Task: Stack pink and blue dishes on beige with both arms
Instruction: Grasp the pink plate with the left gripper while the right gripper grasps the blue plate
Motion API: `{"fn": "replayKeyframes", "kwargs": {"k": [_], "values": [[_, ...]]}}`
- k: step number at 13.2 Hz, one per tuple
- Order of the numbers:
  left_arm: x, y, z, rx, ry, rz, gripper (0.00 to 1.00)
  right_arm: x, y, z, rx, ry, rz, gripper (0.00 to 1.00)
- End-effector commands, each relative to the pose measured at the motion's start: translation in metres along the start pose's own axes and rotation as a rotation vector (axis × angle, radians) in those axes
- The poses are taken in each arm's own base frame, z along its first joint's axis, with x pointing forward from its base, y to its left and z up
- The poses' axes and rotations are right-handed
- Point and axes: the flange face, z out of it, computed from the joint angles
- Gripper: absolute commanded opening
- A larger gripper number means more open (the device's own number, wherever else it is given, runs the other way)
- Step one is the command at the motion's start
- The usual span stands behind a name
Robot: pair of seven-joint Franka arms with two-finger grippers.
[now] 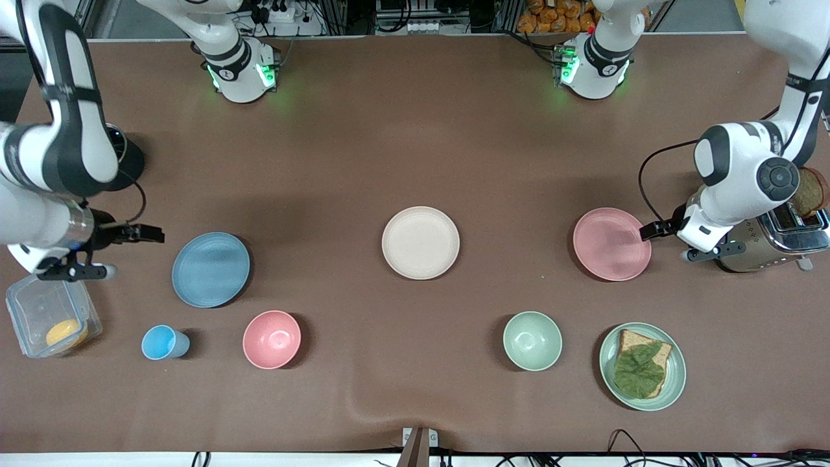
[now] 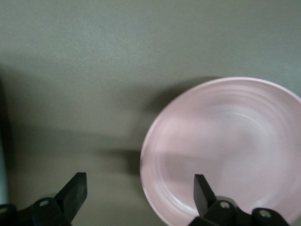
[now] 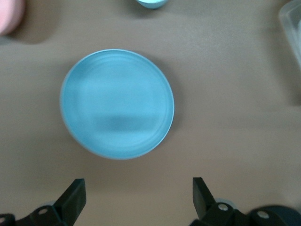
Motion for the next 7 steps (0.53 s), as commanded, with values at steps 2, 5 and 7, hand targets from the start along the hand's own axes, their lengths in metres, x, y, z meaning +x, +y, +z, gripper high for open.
{"fn": "replayKeyframes", "kwargs": {"k": [2,5,7], "values": [[0.004,-0.012,0.025,-0.004,0.010,0.006,0.99,0.009,0.014,0.048,-0.009,0.037,0.006,1.00],[0.003,-0.011,0.031,-0.007,-0.001,0.007,0.71,0.012,0.021,0.086,-0.015,0.082,0.014,1.00],[0.003,-0.010,0.037,-0.009,-0.010,0.003,0.57,0.017,0.030,0.115,-0.012,0.073,0.028,1.00]]}}
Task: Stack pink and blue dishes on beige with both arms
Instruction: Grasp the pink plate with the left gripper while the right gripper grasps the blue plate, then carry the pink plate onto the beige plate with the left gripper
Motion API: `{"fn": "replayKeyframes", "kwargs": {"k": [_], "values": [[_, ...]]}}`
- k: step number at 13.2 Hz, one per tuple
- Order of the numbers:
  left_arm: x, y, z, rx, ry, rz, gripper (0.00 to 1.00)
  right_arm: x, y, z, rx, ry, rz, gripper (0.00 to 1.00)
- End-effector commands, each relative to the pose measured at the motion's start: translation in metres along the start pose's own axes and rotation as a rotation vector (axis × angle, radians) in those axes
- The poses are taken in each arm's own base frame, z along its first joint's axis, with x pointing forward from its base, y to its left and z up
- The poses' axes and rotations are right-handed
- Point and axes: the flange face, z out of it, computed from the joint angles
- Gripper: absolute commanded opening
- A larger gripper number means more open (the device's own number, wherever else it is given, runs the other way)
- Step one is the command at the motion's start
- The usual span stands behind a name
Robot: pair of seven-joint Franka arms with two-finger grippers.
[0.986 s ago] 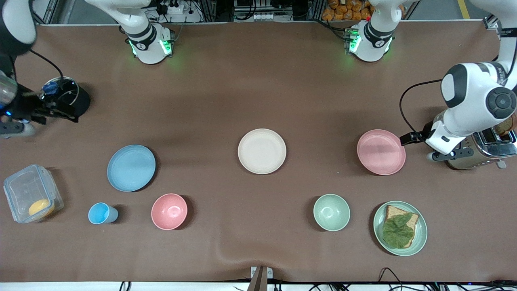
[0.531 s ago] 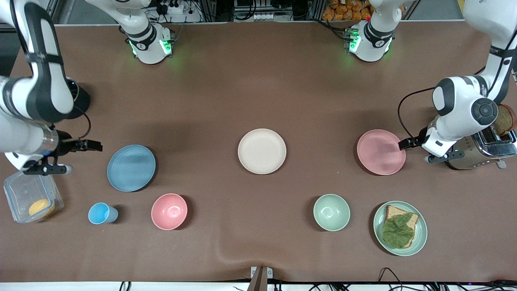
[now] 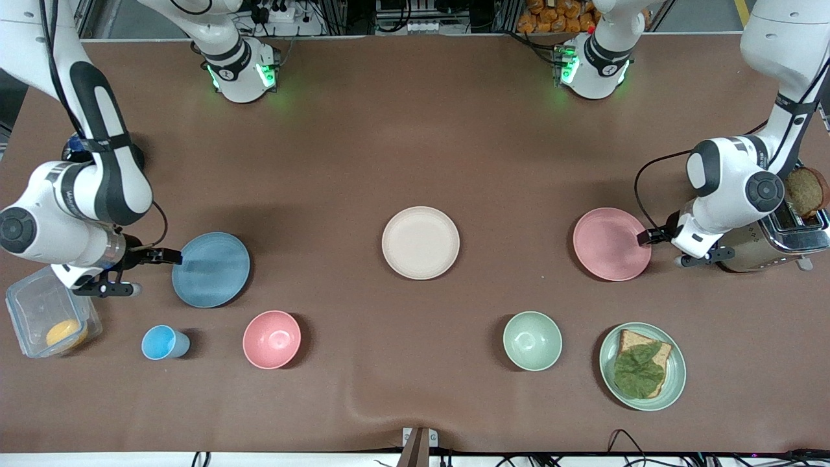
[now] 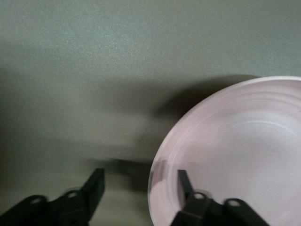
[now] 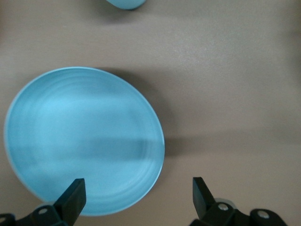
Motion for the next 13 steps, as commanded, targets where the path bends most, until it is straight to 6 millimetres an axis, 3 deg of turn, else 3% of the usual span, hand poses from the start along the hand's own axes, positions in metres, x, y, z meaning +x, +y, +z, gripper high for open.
{"fn": "replayKeyframes", "kwargs": {"k": [1,3,4,6,8,9,10,13], "values": [[0.002,-0.001,0.006,0.003,0.000,0.010,0.54,0.002,0.009,0.035,-0.001,-0.017,-0.002,1.00],[0.003,-0.001,0.007,0.003,0.000,0.006,0.48,0.001,0.010,0.053,0.002,-0.040,-0.001,1.00],[0.003,-0.001,0.009,0.002,-0.003,0.005,0.39,0.000,0.010,0.062,0.005,-0.055,0.000,1.00],[0.005,-0.001,0.008,0.000,0.009,0.001,0.00,0.000,0.013,0.070,0.011,-0.064,0.009,1.00],[0.006,-0.003,0.001,-0.005,0.023,-0.011,0.00,0.002,0.014,0.074,0.016,-0.059,0.018,0.28],[0.008,-0.008,-0.006,-0.008,0.035,-0.016,0.00,0.002,0.018,0.078,0.016,-0.049,0.022,0.10],[0.010,-0.008,-0.018,-0.009,0.056,-0.015,0.00,0.002,0.019,0.082,0.017,-0.054,0.024,0.02],[0.010,0.033,-0.073,-0.060,0.135,0.001,0.00,0.003,0.017,0.083,0.016,-0.054,0.023,0.00]]}}
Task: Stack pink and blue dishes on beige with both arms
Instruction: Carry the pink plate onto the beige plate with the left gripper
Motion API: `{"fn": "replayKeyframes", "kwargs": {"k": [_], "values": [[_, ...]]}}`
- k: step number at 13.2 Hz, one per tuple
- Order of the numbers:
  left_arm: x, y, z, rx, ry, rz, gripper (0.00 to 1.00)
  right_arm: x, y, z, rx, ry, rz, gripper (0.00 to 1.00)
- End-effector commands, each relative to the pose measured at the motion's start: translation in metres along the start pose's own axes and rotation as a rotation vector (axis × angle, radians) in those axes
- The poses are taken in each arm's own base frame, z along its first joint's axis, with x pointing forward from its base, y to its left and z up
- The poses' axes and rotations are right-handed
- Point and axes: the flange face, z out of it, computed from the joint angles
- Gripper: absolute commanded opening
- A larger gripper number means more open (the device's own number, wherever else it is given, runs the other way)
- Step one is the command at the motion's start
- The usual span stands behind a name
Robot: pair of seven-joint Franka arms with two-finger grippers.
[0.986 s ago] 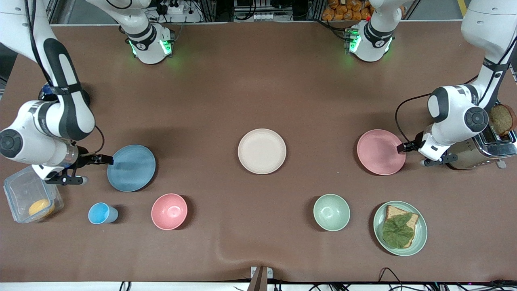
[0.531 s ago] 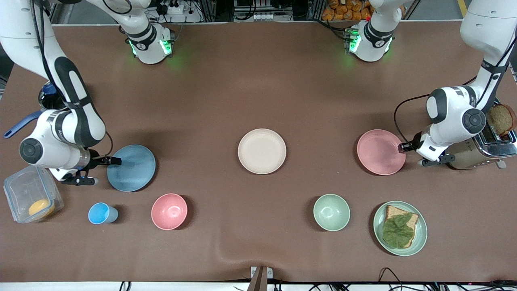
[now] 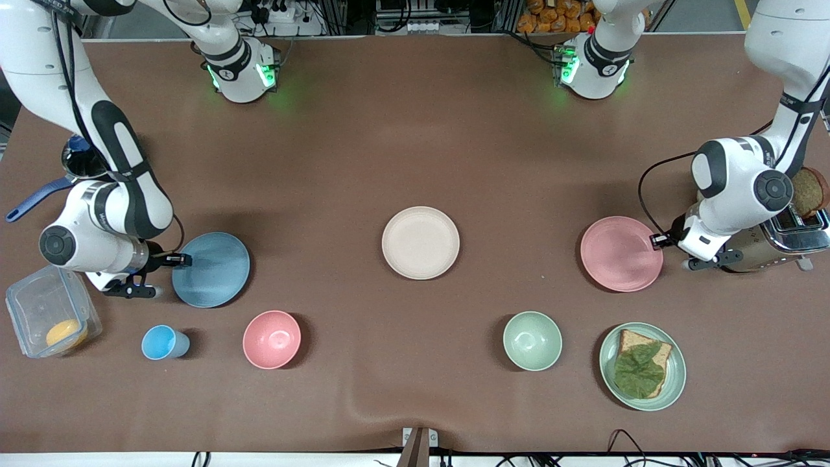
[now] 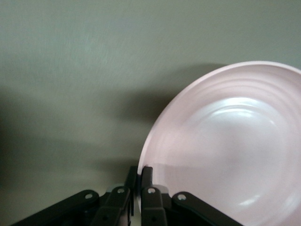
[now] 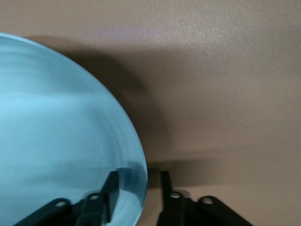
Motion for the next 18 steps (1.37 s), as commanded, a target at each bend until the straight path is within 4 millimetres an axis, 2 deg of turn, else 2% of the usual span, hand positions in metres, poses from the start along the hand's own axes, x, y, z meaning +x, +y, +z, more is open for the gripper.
{"fn": "replayKeyframes", "kwargs": {"k": [1,3,4,7,9,11,13,15,18], "values": [[-0.005,0.050,-0.058,-0.055,0.056,0.022,0.00,0.003,0.001,-0.002,0.008,0.010,-0.004,0.00],[-0.008,0.093,-0.081,-0.128,0.054,-0.005,0.00,0.004,-0.006,-0.015,0.006,0.021,-0.013,0.00],[-0.015,0.121,-0.085,-0.160,0.040,-0.024,0.00,0.003,-0.009,-0.027,0.006,0.022,-0.016,0.00],[-0.042,0.212,-0.091,-0.211,-0.001,-0.124,0.00,0.001,-0.019,-0.080,0.008,0.016,-0.035,0.00],[-0.062,0.269,-0.086,-0.231,-0.038,-0.173,0.00,-0.003,-0.029,-0.117,0.009,0.018,-0.051,0.00],[-0.088,0.323,-0.070,-0.244,-0.072,-0.210,0.00,-0.011,-0.047,-0.147,0.015,0.013,-0.079,0.00],[-0.101,0.353,-0.055,-0.267,-0.077,-0.248,0.00,-0.017,-0.066,-0.158,0.026,0.002,-0.108,0.00],[-0.113,0.386,-0.039,-0.276,-0.091,-0.261,0.00,-0.023,-0.099,-0.174,0.053,0.014,-0.137,0.00],[-0.116,0.416,-0.021,-0.254,-0.083,-0.270,0.00,-0.024,-0.139,-0.180,0.139,0.021,-0.135,0.00]]}}
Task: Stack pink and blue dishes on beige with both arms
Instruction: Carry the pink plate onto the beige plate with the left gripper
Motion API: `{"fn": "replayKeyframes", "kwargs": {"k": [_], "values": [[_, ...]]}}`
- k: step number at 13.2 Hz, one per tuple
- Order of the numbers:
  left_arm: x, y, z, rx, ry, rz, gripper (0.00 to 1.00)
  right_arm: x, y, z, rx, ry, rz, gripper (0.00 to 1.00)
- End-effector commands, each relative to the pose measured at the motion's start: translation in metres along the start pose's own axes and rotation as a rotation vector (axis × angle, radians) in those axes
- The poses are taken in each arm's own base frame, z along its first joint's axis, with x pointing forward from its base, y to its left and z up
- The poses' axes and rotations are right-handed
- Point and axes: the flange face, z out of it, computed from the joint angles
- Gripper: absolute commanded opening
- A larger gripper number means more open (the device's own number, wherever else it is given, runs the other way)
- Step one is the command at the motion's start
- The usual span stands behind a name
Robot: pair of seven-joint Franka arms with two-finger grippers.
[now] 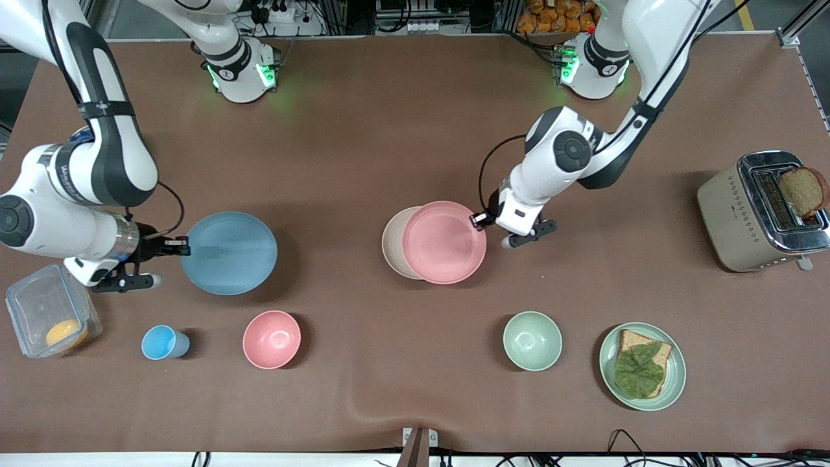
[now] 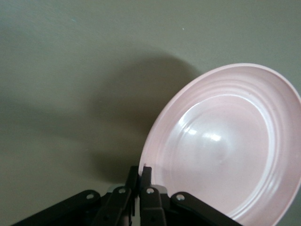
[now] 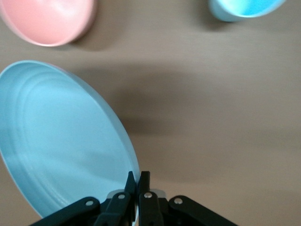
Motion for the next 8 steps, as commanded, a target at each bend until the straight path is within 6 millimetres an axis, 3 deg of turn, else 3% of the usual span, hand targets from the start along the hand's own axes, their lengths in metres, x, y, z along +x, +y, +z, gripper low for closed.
{"fn": "replayKeyframes", "kwargs": {"k": [1,4,8], "values": [[-0.001,0.019,0.024,0.013,0.014,-0.020,0.00,-0.001,-0.030,-0.006,0.029,0.003,0.014,0.00],[-0.012,0.024,0.051,0.064,0.054,-0.017,0.00,0.001,-0.040,-0.012,0.022,0.012,0.025,0.00],[-0.023,0.026,0.059,0.080,0.056,-0.014,0.00,0.003,-0.048,-0.017,0.022,0.023,0.012,0.00]]}}
